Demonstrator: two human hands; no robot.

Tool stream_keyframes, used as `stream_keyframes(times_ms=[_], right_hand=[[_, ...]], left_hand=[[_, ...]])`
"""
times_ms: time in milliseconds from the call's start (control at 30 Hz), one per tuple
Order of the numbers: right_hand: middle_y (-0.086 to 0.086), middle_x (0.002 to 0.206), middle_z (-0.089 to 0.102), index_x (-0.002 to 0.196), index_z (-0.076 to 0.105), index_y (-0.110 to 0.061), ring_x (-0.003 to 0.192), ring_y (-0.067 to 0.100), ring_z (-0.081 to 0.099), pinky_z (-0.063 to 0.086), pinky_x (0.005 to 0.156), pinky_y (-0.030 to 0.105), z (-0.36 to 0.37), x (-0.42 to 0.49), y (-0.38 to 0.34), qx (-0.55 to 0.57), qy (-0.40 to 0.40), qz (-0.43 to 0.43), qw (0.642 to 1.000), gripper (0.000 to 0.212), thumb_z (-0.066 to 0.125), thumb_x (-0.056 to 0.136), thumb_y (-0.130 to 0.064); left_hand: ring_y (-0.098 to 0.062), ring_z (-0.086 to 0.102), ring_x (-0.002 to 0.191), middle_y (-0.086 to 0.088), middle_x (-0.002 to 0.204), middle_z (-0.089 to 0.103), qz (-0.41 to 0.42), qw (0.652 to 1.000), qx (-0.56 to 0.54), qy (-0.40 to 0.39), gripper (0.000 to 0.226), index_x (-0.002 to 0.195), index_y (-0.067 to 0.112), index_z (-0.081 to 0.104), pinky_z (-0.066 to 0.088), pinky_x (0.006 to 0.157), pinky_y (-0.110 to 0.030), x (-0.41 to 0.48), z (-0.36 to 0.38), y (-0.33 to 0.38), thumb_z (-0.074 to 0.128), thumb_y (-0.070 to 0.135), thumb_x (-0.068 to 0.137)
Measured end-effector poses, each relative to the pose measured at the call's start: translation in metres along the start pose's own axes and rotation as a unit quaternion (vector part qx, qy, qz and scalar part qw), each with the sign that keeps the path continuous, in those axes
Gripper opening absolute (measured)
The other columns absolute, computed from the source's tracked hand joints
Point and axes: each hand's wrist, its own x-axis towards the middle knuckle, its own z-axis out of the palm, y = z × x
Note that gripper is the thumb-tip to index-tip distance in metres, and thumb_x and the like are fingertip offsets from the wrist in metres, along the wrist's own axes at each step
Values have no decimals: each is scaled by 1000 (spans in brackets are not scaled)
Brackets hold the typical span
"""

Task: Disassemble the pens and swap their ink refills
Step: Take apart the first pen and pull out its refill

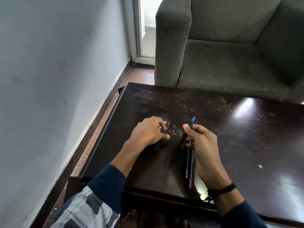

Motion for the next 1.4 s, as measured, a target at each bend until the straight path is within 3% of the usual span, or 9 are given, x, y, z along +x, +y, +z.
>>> stream_keyframes(times_ms=[67, 167, 233, 333, 433, 567, 867, 1167, 1400], right_hand=[[-8, 72, 64, 91, 74, -15, 67, 6, 59, 48, 62, 22, -1, 1, 0, 16, 6, -11, 1000, 5, 73, 96, -17], [0, 81, 69, 98, 75, -11, 75, 13, 66, 54, 70, 25, -2, 1, -1, 51, 14, -25, 998, 4, 72, 96, -12], [2, 83, 71, 99, 73, -7, 78, 15, 71, 58, 74, 24, -3, 1, -3, 104, 19, -19, 994, 4, 70, 96, -7], [6, 88, 73, 95, 72, -5, 83, 21, 76, 60, 74, 21, -4, 1, -6, 186, 19, 12, 982, 5, 71, 92, -1], [8, 88, 75, 94, 74, -4, 82, 20, 75, 60, 73, 21, -4, 1, -5, 196, -4, 31, 980, 8, 74, 86, 0], [7, 84, 74, 95, 76, -4, 74, 13, 69, 58, 67, 18, 0, -2, 0, 159, -29, 36, 986, 21, 78, 75, -10], [15, 85, 78, 104, 76, -3, 73, 17, 71, 56, 65, 21, 1, -4, 5, 14, -73, -23, 997, 12, 72, 94, -8], [9, 76, 77, 89, 75, -8, 67, 11, 69, 55, 65, 21, 2, -2, 12, -106, -35, -68, 991, 5, 74, 94, -6], [7, 78, 76, 83, 75, -17, 73, 24, 71, 62, 76, 47, 4, -3, 19, -171, 6, -99, 980, 11, 81, 89, -11]], left_hand=[[-12, 68, 87, 8, 91, 70, 24, 996, -87, 13, 26, 91, 29, 72, 54, 79, -31, -1, -2, 0, 81, 52, 82], [-14, 73, 83, 1, 89, 76, 46, 971, -212, -99, 34, 94, 21, 76, 59, 75, -27, -5, -8, 1, 80, 52, 81], [-10, 70, 74, -1, 84, 75, 59, 958, -239, -147, 31, 99, 12, 77, 55, 66, -20, -7, -13, 0, 82, 38, 85], [-8, 62, 64, -3, 74, 70, 64, 940, -320, -102, 19, 98, 0, 76, 50, 55, -16, -5, -19, -3, 81, 15, 87], [-14, 67, 70, -10, 81, 72, 53, 905, -418, -60, 23, 103, -8, 73, 56, 60, -19, -5, -24, -4, 78, 9, 88], [-24, 77, 90, -15, 102, 78, 36, 858, -505, -90, 21, 112, 0, 72, 62, 71, -24, -10, -23, 0, 72, 8, 93], [-23, 78, 88, -21, 105, 78, 26, 837, -535, -112, 16, 113, 5, 62, 62, 70, -27, -12, -23, 4, 53, 16, 106], [-21, 79, 85, -19, 92, 78, 40, 854, -514, -65, 16, 112, -4, 63, 63, 72, -24, -13, -17, 6, 64, -5, 96], [-21, 79, 81, -26, 100, 74, 17, 863, -503, -39, 19, 113, -8, 63, 61, 65, -22, -14, -13, 10, 66, -5, 95]])
